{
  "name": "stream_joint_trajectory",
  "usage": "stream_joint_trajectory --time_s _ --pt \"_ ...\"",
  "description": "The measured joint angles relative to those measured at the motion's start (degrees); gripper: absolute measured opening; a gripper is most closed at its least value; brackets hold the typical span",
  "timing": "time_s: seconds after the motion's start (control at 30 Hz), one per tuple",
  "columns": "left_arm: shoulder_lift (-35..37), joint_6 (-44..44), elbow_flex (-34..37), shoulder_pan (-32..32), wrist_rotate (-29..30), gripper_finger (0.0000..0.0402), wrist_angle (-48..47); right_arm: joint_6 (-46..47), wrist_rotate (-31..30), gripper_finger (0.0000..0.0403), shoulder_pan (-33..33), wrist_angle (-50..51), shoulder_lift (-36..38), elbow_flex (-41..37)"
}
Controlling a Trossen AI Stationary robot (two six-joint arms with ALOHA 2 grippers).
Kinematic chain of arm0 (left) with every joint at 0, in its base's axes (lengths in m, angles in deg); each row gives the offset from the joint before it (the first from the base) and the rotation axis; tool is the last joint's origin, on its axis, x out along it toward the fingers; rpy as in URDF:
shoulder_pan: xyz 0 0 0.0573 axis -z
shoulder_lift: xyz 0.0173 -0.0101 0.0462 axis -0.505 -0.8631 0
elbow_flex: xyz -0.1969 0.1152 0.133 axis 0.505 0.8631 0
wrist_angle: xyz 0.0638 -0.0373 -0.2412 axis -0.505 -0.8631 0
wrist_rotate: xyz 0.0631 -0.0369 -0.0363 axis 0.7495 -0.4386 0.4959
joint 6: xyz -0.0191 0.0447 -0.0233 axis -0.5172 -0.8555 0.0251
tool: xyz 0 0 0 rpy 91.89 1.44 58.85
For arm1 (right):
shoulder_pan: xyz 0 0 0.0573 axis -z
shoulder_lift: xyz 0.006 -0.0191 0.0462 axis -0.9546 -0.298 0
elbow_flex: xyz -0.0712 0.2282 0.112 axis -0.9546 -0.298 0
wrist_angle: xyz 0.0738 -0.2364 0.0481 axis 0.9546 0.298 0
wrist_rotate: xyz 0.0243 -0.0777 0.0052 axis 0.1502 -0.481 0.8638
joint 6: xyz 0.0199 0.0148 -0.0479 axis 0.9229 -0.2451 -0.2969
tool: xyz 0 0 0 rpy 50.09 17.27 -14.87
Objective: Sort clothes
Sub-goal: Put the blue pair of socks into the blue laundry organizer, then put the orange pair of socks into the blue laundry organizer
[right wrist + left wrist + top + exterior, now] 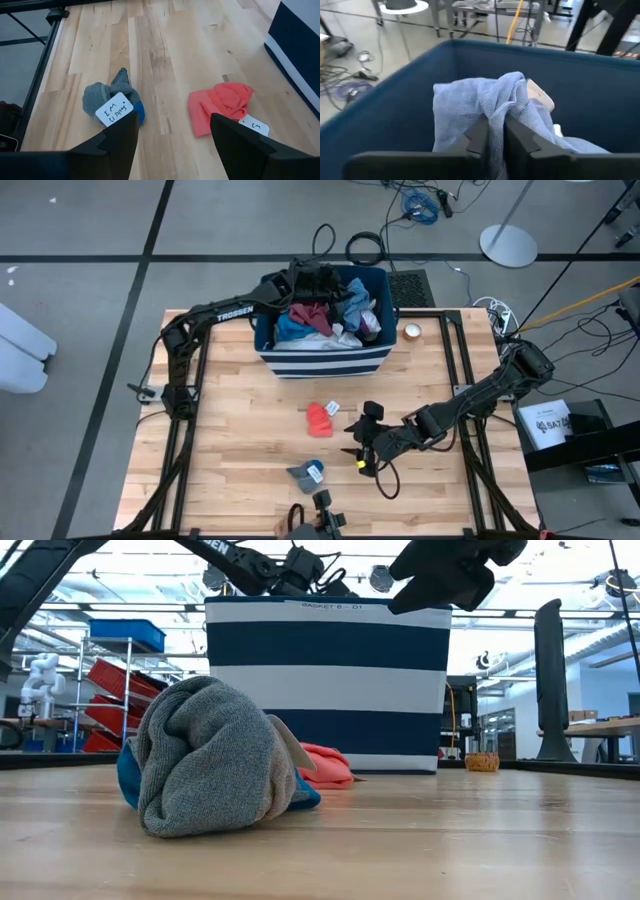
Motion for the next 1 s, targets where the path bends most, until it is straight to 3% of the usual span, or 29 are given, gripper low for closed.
stream_joint_trajectory --time_s 0.17,0.3,0.6,0.83,1.0 --pt "1.63 0.09 0.0 0.4 1.61 0.0122 -1.39 0.0 0.02 0.0233 0.0 -0.09 0.0 0.01" --pt "4.32 -0.21 -0.07 0.89 9.39 0.0157 -1.47 0.22 0.08 0.0233 0.0 -0.14 0.0 0.01" --pt "15.94 -1.17 -0.17 1.37 11.53 0.0163 -8.3 0.22 0.09 0.0233 0.0 -0.21 0.0 0.01" --pt "26.01 -1.16 0.13 5.47 11.03 0.0163 -24.6 0.22 0.07 0.0233 0.0 -0.24 0.0 0.01" --pt "30.23 -3.21 0.22 12.08 10.85 0.0163 -37.1 0.22 0.07 0.0233 0.0 -0.3 0.0 0.01"
